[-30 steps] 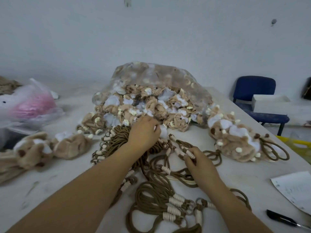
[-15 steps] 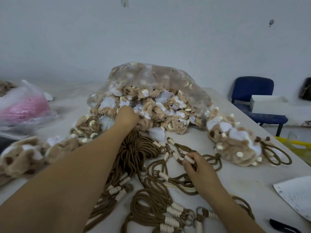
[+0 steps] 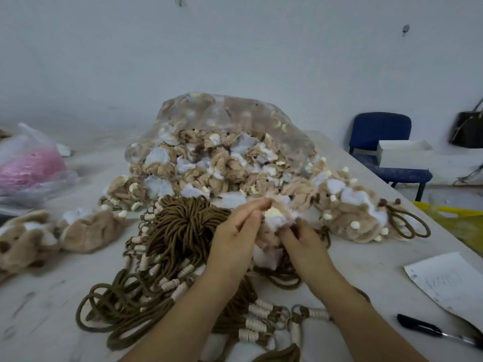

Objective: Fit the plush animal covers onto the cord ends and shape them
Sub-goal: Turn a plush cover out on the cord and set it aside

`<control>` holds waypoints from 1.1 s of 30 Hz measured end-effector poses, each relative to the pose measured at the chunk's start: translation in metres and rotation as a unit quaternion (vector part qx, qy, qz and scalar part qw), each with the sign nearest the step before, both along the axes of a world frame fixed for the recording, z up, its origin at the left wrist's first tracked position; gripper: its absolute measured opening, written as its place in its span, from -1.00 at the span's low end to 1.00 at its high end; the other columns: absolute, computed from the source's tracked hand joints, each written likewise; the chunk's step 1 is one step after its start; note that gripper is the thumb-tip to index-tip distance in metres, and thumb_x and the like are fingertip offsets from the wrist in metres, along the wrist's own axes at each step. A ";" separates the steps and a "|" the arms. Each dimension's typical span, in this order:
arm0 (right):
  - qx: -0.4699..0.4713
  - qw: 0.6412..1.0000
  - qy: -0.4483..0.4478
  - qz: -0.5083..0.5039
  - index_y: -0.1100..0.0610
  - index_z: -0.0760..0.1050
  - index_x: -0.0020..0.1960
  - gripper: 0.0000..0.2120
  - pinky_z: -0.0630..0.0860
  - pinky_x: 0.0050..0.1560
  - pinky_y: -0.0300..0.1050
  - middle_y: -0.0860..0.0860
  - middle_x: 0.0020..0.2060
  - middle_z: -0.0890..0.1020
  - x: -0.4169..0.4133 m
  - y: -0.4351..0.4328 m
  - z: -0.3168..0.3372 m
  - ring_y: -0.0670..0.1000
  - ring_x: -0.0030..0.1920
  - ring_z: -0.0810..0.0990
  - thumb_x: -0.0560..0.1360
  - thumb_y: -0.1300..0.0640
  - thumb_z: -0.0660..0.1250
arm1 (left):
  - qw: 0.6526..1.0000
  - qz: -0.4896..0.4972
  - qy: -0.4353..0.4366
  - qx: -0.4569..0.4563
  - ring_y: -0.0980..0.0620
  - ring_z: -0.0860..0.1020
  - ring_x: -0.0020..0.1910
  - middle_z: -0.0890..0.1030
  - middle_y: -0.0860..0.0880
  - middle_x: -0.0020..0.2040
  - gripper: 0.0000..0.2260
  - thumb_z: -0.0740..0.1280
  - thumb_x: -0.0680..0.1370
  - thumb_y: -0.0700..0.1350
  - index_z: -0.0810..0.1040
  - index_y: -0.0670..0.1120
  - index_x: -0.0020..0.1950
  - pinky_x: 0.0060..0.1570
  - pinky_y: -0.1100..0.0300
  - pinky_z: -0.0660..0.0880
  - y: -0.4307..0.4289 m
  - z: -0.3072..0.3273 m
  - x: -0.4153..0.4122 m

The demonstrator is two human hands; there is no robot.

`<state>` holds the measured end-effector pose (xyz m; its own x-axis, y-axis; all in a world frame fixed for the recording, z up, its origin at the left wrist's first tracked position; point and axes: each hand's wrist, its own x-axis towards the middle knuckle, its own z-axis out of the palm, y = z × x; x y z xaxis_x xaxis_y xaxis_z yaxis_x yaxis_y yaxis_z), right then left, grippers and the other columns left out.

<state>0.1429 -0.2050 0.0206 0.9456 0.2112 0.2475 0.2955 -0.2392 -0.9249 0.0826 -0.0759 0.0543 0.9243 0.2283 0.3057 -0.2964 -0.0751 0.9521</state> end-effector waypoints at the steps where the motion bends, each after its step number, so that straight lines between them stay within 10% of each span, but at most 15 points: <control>1: 0.044 0.999 0.023 0.011 -0.10 0.50 -0.02 -0.88 0.44 -0.31 -0.48 -0.09 -0.22 0.65 0.001 0.000 0.001 -0.33 -0.23 0.59 0.60 0.06 0.20 | 1.000 -0.012 -0.009 0.003 0.38 0.54 0.09 0.61 0.33 0.09 -0.74 0.21 0.66 -0.14 0.60 0.18 0.17 -0.05 0.46 0.49 0.002 -0.002 -0.001; 6: 0.333 0.922 0.176 0.092 0.17 0.55 0.23 -0.71 0.61 -0.12 -0.14 0.15 0.05 0.68 0.005 -0.004 0.018 0.07 0.04 0.66 0.64 0.10 0.14 | 0.990 0.002 -0.039 0.138 0.39 0.33 0.34 0.34 0.39 0.36 -0.62 0.29 0.60 0.07 0.33 0.33 0.38 0.22 0.41 0.38 0.013 -0.021 0.002; 14: 0.344 0.904 0.229 0.108 0.24 0.54 0.20 -0.67 0.59 -0.18 -0.18 0.21 0.05 0.66 -0.006 -0.001 -0.011 0.07 -0.02 0.68 0.64 0.06 0.12 | 0.978 0.032 -0.054 0.199 0.25 0.47 0.15 0.50 0.10 0.13 -0.81 0.36 0.57 -0.16 0.54 -0.01 0.17 0.11 0.38 0.39 0.009 -0.041 0.004; 21: 0.267 0.941 0.204 0.033 0.11 0.61 0.06 -0.69 0.61 -0.14 -0.13 0.09 -0.06 0.71 -0.003 -0.001 -0.016 0.03 -0.04 0.69 0.63 -0.01 0.14 | 0.996 -0.033 0.049 -0.074 -0.03 0.63 -0.08 0.67 -0.10 -0.09 -0.90 0.32 0.59 -0.13 0.61 -0.08 -0.08 -0.04 0.09 0.57 0.009 -0.046 0.004; 25: 0.107 0.988 0.047 -0.101 -0.05 0.42 -0.03 -0.64 0.49 -0.32 -0.24 0.05 -0.16 0.61 -0.008 -0.002 -0.014 -0.12 -0.28 0.59 0.45 -0.33 0.19 | 0.954 -0.084 0.067 -0.280 0.00 0.65 -0.07 0.66 -0.13 -0.04 -0.91 0.33 0.53 -0.24 0.57 -0.19 0.01 -0.15 0.22 0.60 0.005 -0.048 0.012; 33: -0.070 0.981 -0.177 -0.047 -0.17 0.34 0.10 -0.67 0.37 -0.12 -0.53 -0.22 0.00 0.36 -0.015 0.000 -0.007 -0.33 -0.05 0.43 0.43 -0.25 0.30 | 0.982 -0.087 0.068 -0.154 0.01 0.63 -0.13 0.66 -0.07 -0.16 -0.74 0.45 0.43 0.10 0.59 -0.08 -0.05 -0.03 0.11 0.55 0.008 -0.053 0.006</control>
<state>0.1282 -0.2049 0.0137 0.8223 0.1828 0.5388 0.5631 -0.3980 -0.7243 0.0890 -0.0681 0.0011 0.9850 0.1251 0.1188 -0.1484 0.2633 0.9532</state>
